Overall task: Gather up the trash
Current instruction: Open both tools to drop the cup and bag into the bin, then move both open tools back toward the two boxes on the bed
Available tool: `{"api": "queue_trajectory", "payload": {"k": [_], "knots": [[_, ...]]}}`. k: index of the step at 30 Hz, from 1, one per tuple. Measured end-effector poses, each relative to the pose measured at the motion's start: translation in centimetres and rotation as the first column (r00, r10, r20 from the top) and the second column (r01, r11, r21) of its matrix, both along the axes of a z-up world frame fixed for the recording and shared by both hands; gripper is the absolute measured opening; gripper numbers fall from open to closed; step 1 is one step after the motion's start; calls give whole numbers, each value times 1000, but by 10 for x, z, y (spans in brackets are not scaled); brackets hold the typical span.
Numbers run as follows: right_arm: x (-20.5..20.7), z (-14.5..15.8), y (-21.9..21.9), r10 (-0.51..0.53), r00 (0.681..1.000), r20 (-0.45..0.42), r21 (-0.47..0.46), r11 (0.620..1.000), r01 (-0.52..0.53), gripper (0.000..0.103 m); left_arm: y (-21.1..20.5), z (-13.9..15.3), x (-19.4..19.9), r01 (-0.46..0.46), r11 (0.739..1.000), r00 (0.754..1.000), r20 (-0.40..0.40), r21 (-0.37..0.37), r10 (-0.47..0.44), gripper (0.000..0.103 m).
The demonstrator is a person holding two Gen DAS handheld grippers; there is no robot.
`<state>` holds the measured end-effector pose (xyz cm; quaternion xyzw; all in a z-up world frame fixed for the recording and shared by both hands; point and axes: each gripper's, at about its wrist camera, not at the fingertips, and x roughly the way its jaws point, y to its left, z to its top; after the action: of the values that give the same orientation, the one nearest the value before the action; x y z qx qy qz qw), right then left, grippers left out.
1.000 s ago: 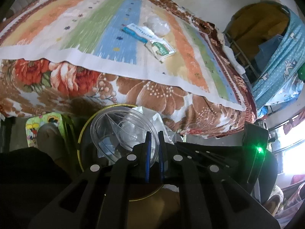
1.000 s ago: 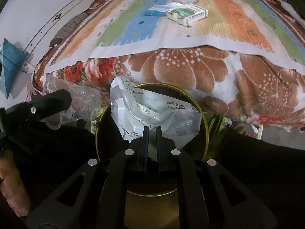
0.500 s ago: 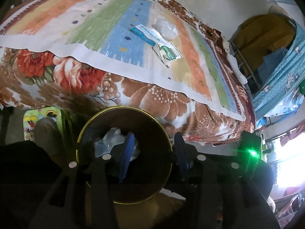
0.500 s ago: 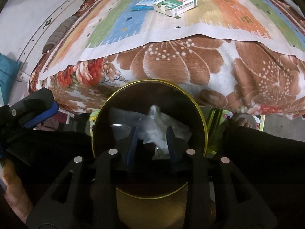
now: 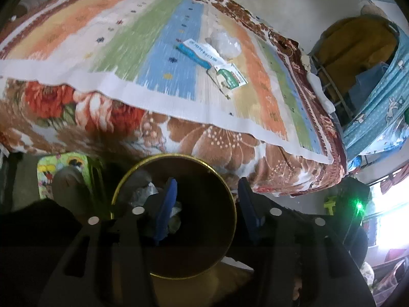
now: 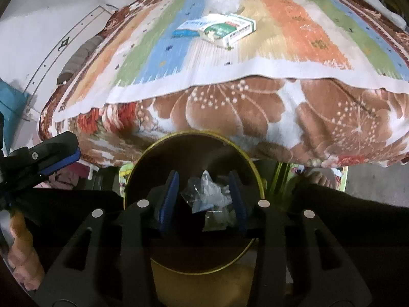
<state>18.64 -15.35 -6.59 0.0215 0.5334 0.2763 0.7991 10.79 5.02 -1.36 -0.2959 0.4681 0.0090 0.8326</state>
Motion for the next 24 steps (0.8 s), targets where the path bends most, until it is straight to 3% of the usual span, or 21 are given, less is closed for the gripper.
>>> {"api": "queue_trajectory", "payload": {"k": [3,7,10,14,17,20,24], "knots": [[5,5,-1,-9,1000,8,7,1000,9,44,4,8,10,4,999,1000,1,37,-4,58],[15,16,-2,-22,999,30,13,1000,22,49,14,14,22,-7,998,1000,-14,63,8,73],[23,23,0,-20,999,46,10,1000,20,57,25,18,37,-22,994,999,-29,103,25,76],[37,37,4,-9,998,69,16,1000,8,73,37,26,56,-47,987,999,-13,152,50,89],[47,46,10,-8,993,117,-21,1000,11,79,43,29,69,-64,983,998,3,170,65,97],[58,50,15,-7,992,129,-35,999,11,90,50,31,84,-82,979,997,0,185,83,97],[74,54,23,4,991,133,-40,999,1,94,58,32,101,-101,974,995,4,203,102,97]]}}
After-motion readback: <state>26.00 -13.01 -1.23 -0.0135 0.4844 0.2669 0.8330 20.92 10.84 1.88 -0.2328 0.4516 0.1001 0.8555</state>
